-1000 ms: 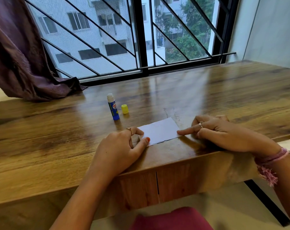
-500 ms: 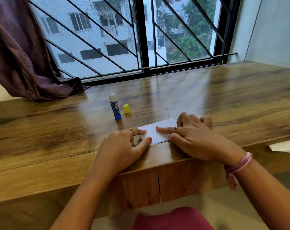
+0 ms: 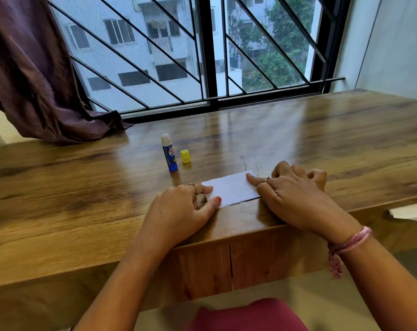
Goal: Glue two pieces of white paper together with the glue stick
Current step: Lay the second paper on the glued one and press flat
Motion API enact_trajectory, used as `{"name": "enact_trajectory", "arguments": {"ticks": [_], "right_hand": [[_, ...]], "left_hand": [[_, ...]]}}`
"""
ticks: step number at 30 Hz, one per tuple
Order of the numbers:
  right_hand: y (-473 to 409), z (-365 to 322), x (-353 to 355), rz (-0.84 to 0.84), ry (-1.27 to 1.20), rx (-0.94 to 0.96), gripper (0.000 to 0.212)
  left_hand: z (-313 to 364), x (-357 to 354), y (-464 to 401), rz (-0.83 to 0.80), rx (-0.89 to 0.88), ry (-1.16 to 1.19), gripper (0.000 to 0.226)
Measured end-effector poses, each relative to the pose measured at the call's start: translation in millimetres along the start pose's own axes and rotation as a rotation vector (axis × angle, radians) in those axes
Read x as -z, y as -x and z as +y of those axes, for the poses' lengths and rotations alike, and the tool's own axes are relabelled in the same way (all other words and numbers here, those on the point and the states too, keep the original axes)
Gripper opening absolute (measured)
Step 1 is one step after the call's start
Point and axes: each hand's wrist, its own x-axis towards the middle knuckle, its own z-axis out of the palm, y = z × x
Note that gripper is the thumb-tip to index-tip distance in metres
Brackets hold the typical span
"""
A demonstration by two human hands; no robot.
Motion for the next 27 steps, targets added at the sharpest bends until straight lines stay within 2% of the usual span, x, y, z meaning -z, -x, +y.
{"name": "enact_trajectory", "arguments": {"ticks": [2,6,9,12,15,19,27], "right_hand": [[1,0,-1,0.006,0.007,0.000,0.065],[1,6,1,-0.049,-0.033,0.034,0.050],[-1,14,10,-0.094,-0.297,0.015,0.045],[5,11,16,0.033,-0.500,-0.026,0.030],[16,2,14,0.113,-0.362,0.078,0.023],[24,-8,12,-0.001,-0.184,0.262,0.051],[21,-10,9,-0.146,-0.105,0.283,0.048]], "left_hand": [[0,-1,0,-0.001,-0.002,-0.007,0.045],[0,-2,1,0.010,0.010,-0.019,0.042],[-1,-2,1,0.024,0.020,-0.013,0.041],[0,-2,2,0.033,0.023,-0.001,0.039],[0,-3,2,0.034,0.024,0.012,0.035],[1,-3,3,0.066,0.017,0.032,0.031],[3,0,7,0.102,-0.004,0.087,0.039]]}}
